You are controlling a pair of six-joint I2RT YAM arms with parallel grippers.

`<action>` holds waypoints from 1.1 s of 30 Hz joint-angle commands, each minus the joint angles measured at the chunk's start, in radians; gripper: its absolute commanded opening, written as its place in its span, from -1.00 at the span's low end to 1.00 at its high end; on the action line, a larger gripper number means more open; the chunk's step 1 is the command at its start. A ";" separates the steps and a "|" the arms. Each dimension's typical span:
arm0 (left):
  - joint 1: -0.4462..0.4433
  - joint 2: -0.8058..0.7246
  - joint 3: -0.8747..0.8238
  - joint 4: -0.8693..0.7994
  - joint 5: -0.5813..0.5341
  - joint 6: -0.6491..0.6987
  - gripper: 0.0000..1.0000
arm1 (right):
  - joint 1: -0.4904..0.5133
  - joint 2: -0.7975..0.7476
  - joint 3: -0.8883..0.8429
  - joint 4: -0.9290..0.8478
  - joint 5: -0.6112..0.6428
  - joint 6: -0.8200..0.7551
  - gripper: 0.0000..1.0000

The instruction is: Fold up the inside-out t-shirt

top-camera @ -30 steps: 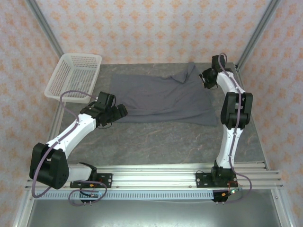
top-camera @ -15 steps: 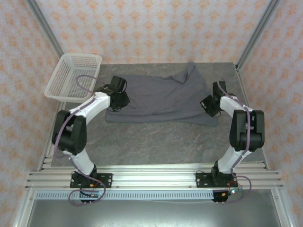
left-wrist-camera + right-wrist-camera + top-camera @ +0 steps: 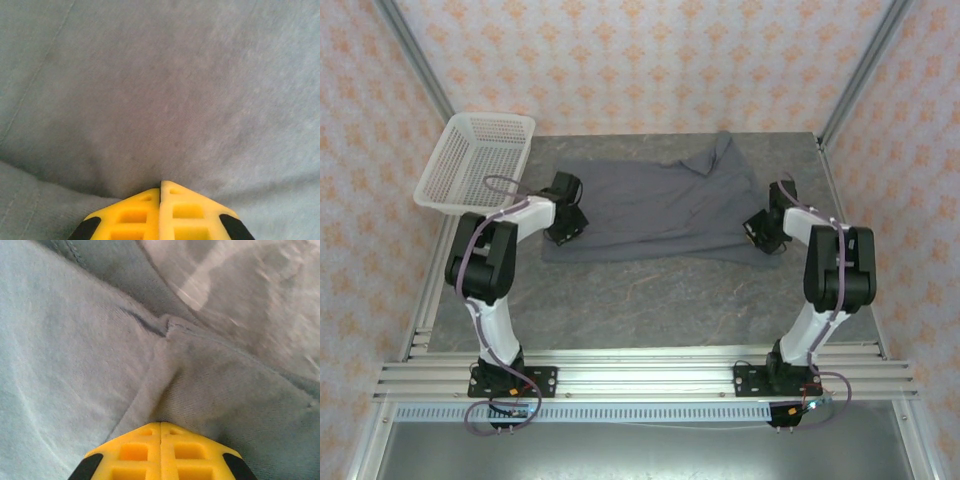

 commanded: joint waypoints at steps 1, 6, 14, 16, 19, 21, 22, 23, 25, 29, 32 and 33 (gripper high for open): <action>-0.006 -0.111 -0.193 -0.039 0.019 -0.034 -1.00 | -0.007 -0.104 -0.170 -0.116 0.054 0.030 -1.00; -0.046 -0.299 -0.418 -0.007 0.019 -0.062 -1.00 | -0.007 -0.336 -0.370 -0.156 0.087 0.066 -1.00; -0.054 -0.519 -0.307 0.010 -0.032 0.069 0.10 | 0.017 -0.368 -0.071 -0.163 0.055 -0.104 -0.49; -0.052 -0.525 -0.224 0.008 -0.082 0.122 0.39 | 0.041 -0.236 0.111 -0.171 0.115 -0.230 -0.37; -0.046 -0.463 -0.106 -0.013 -0.108 0.186 0.52 | 0.045 0.023 0.395 -0.235 0.164 -0.362 -0.36; -0.040 -0.424 -0.056 -0.020 -0.099 0.201 0.54 | 0.046 0.201 0.595 -0.320 0.189 -0.424 -0.37; -0.037 -0.410 -0.041 -0.018 -0.091 0.204 0.55 | 0.046 0.274 0.687 -0.357 0.209 -0.445 -0.36; -0.036 -0.404 -0.034 -0.015 -0.087 0.202 0.56 | 0.047 0.325 0.750 -0.381 0.217 -0.465 -0.35; -0.036 -0.398 -0.029 -0.010 -0.078 0.196 0.57 | 0.050 0.417 0.862 -0.418 0.243 -0.503 -0.29; -0.036 -0.393 -0.036 -0.014 -0.076 0.193 0.61 | 0.054 0.514 0.967 -0.463 0.198 -0.559 -0.19; -0.037 -0.392 -0.051 -0.013 -0.076 0.196 0.67 | 0.066 0.547 0.985 -0.467 0.149 -0.590 -0.15; -0.036 -0.390 -0.055 -0.013 -0.079 0.196 0.69 | 0.069 0.563 0.993 -0.468 0.148 -0.603 -0.13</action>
